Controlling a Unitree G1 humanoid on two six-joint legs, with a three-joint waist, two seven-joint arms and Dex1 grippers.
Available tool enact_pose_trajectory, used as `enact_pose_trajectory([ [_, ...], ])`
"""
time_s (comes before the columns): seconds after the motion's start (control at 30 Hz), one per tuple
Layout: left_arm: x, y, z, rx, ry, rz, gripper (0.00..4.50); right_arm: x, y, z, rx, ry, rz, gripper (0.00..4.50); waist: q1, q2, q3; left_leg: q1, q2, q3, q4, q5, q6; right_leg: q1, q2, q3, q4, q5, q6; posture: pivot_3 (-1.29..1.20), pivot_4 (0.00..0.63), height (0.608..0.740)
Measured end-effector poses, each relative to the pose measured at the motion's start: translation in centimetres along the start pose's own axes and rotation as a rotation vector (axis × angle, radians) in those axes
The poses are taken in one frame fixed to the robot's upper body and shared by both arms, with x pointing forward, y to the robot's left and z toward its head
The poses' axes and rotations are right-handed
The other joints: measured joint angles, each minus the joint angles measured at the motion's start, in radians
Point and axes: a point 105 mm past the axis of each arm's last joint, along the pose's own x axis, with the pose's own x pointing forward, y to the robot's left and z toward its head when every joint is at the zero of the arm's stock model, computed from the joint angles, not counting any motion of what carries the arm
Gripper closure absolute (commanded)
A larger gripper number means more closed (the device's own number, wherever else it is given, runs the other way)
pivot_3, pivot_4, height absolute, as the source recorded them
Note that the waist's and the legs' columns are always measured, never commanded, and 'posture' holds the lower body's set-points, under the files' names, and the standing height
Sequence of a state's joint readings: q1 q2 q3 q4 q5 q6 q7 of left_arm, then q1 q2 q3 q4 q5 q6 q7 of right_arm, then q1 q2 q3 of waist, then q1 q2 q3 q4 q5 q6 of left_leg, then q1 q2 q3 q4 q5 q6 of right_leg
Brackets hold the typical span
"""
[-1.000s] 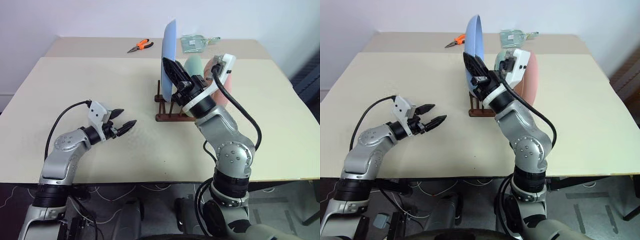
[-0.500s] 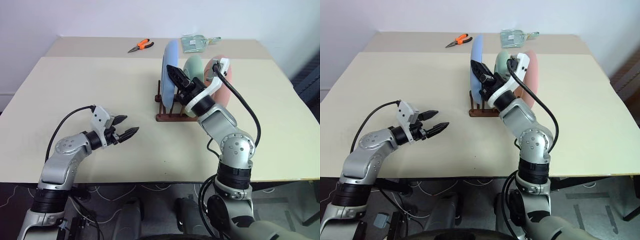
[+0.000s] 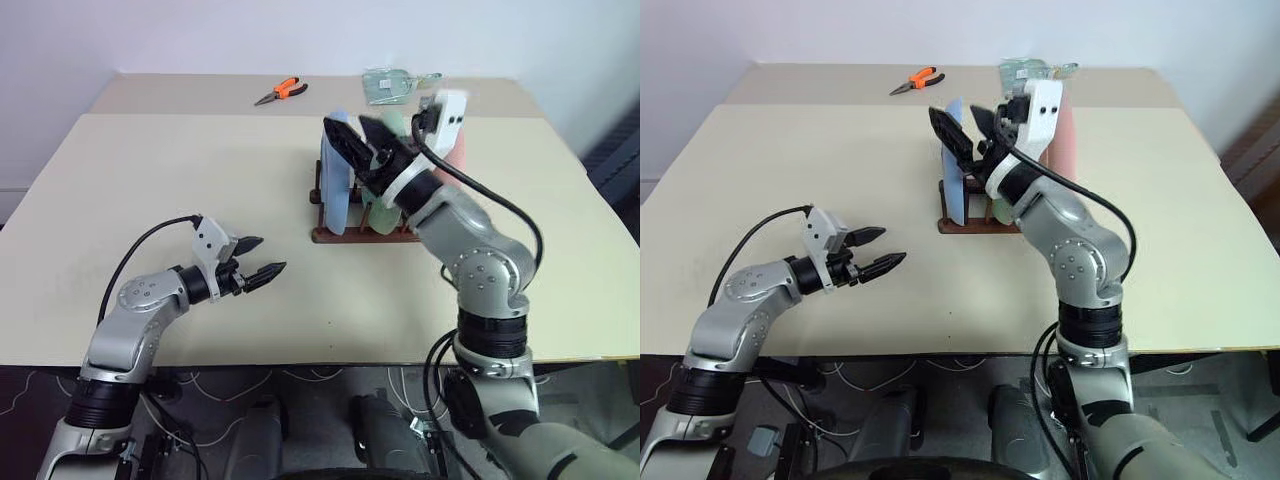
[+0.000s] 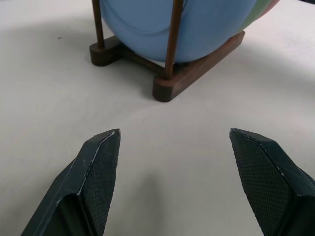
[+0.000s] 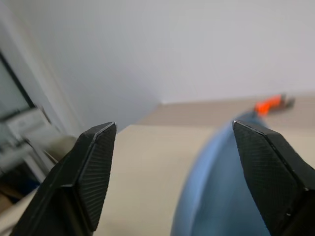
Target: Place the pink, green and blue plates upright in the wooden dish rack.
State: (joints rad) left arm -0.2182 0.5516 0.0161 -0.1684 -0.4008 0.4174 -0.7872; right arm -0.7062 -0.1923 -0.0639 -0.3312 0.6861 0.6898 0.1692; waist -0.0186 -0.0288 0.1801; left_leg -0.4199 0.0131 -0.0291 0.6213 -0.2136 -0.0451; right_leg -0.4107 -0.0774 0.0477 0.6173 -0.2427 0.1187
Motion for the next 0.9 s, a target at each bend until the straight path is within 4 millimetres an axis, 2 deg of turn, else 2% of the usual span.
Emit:
enact_pose_trajectory([
  [0.1,0.2,0.9,0.1,0.028,-0.005,0.029,0.87,-1.5,-0.2,3.0,-0.221,-0.026,0.030,0.57,0.009,0.001,0.000,-0.002,0.000,0.000,0.002,0.000,0.000,0.000,0.000,0.000,-0.003,0.000,0.000,0.00,0.150,0.732],
  [0.17,0.1,2.4,-0.2,0.055,0.010,0.083,0.87,-3.7,-1.5,6.0,-0.361,-0.057,-0.003,0.57,0.013,0.000,0.000,-0.004,-0.001,-0.001,0.002,0.000,0.000,0.000,-0.001,-0.001,-0.005,0.000,0.000,0.00,0.150,0.732],
  [0.23,-0.3,3.9,-0.7,0.102,0.039,0.137,0.87,-7.2,-3.8,7.4,-0.478,-0.010,-0.085,0.57,0.018,-0.002,-0.001,-0.004,-0.001,0.000,0.002,-0.001,0.002,0.001,-0.001,-0.001,-0.007,0.000,0.000,0.00,0.150,0.732],
  [0.3,-0.7,5.0,-1.6,0.137,0.074,0.169,0.87,-10.9,-6.6,6.2,-0.529,0.124,-0.188,0.57,0.021,-0.002,-0.001,-0.004,-0.001,0.001,0.002,-0.002,0.004,0.001,-0.001,0.000,-0.007,-0.001,0.000,0.00,0.150,0.732],
  [0.4,-1.2,5.8,-2.8,0.166,0.107,0.188,0.87,-16.9,-10.2,2.0,-0.476,0.372,-0.319,0.57,0.023,-0.001,-0.001,-0.004,0.000,0.002,0.002,-0.002,0.004,0.001,-0.002,0.000,-0.006,-0.001,0.000,0.00,0.150,0.732],
  [0.5,-1.3,5.8,-3.2,0.170,0.105,0.183,0.87,-20.7,-10.7,-1.2,-0.413,0.519,-0.333,0.57,0.013,0.001,-0.001,-0.002,0.000,0.002,0.003,-0.002,0.004,0.001,-0.002,0.001,-0.005,-0.001,0.000,0.00,0.150,0.732],
  [0.57,-1.3,5.7,-3.3,0.169,0.104,0.175,0.87,-21.5,-10.5,-2.3,-0.404,0.541,-0.316,0.57,0.001,0.001,-0.001,-0.002,0.001,0.003,0.005,-0.002,0.004,0.002,-0.001,0.002,-0.005,-0.001,-0.001,0.00,0.150,0.732],
  [0.63,-1.2,5.6,-3.3,0.166,0.102,0.171,0.87,-21.4,-10.3,-3.1,-0.407,0.539,-0.294,0.57,-0.004,0.001,-0.001,-0.001,0.001,0.003,0.006,-0.002,0.004,0.002,-0.001,0.002,-0.005,0.000,-0.001,0.00,0.150,0.732],
  [0.9,-1.6,5.3,-3.8,0.151,0.107,0.174,0.87,-20.9,-11.1,-3.8,-0.422,0.513,-0.295,0.57,0.008,0.002,-0.001,-0.003,0.001,0.003,0.007,-0.002,0.004,0.002,-0.002,0.001,-0.005,-0.001,0.000,0.00,0.150,0.732],
])
